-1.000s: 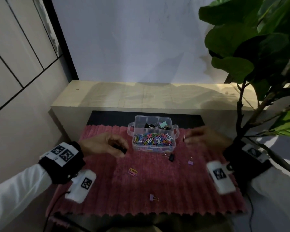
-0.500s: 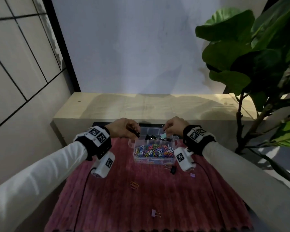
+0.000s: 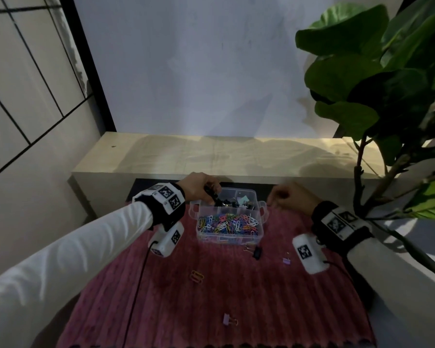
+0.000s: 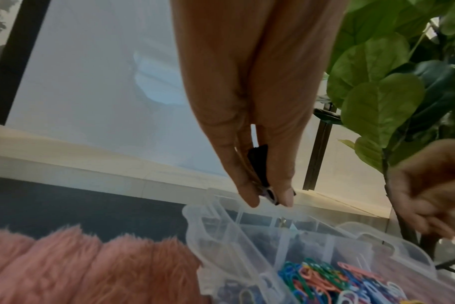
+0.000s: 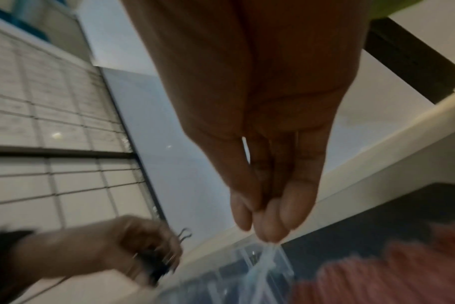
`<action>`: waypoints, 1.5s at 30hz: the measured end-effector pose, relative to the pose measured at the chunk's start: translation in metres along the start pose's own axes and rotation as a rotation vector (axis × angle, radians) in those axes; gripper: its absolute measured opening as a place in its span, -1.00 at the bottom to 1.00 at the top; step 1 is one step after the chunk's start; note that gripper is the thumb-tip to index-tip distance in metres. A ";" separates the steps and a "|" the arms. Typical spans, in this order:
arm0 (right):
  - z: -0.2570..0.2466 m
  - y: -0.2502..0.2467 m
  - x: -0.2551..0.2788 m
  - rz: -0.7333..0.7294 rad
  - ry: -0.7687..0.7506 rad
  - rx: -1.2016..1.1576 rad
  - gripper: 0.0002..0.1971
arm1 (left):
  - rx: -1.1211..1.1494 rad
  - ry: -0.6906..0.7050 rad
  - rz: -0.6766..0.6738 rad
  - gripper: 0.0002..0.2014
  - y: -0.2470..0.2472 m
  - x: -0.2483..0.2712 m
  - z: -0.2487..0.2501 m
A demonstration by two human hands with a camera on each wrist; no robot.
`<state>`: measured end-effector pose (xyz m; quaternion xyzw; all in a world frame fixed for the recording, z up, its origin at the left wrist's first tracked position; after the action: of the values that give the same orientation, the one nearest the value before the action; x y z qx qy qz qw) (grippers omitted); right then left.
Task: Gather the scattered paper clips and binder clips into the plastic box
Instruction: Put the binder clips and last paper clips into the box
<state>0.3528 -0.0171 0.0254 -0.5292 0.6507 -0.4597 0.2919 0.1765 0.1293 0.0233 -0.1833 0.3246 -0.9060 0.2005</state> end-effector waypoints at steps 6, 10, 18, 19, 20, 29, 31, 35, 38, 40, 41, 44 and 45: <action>-0.008 0.039 0.048 -0.141 -0.132 0.196 -0.84 | -0.140 0.025 0.015 -0.66 0.008 -0.010 0.003; 0.003 0.058 0.053 -0.194 -0.120 0.222 -0.80 | -0.009 0.004 -0.036 -0.54 0.007 0.000 0.000; 0.011 0.077 0.066 -0.342 -0.086 0.371 -0.67 | -0.112 0.213 -0.079 -0.82 0.031 0.092 -0.002; 0.012 0.078 0.066 -0.339 -0.090 0.327 -0.69 | -0.168 0.203 -0.180 -0.83 0.047 0.105 -0.012; 0.012 0.076 0.067 -0.333 -0.069 0.261 -0.71 | -0.208 0.190 -0.259 -0.81 0.061 0.115 -0.022; -0.035 0.072 0.070 -0.154 -0.262 0.233 -0.66 | -0.341 0.187 -0.245 -0.74 0.084 0.125 -0.039; -0.037 0.083 0.071 -0.163 -0.294 0.298 -0.59 | -0.368 0.190 -0.244 -0.76 0.089 0.126 -0.036; -0.038 0.094 0.072 -0.230 -0.271 0.357 -0.51 | -0.380 0.207 -0.252 -0.73 0.093 0.128 -0.035; -0.043 0.100 0.076 -0.237 -0.253 0.408 -0.53 | -0.374 0.206 -0.254 -0.72 0.093 0.130 -0.035; -0.048 0.099 0.079 -0.188 -0.280 0.424 -0.61 | -0.358 0.212 -0.254 -0.78 0.093 0.130 -0.032; -0.050 0.098 0.079 -0.163 -0.303 0.435 -0.66 | -0.345 0.222 -0.254 -0.83 0.094 0.130 -0.030; -0.054 0.096 0.080 -0.131 -0.340 0.449 -0.74 | -0.294 0.242 -0.261 -0.92 0.095 0.128 -0.025; -0.055 0.095 0.080 -0.124 -0.337 0.441 -0.73 | -0.259 0.235 -0.265 -0.92 0.094 0.127 -0.025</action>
<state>0.2438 -0.0763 -0.0302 -0.5606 0.4435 -0.5128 0.4755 0.0799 0.0145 -0.0311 -0.1414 0.4325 -0.8904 0.0154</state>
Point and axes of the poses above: each hand's wrist, its own x-axis away from the middle knuckle, its own y-axis out of the palm, z = x × y, the point moved 6 cm from there along -x, towards the middle knuckle, and after that the axes turned 12 degrees about x, right-handed, at the moved point
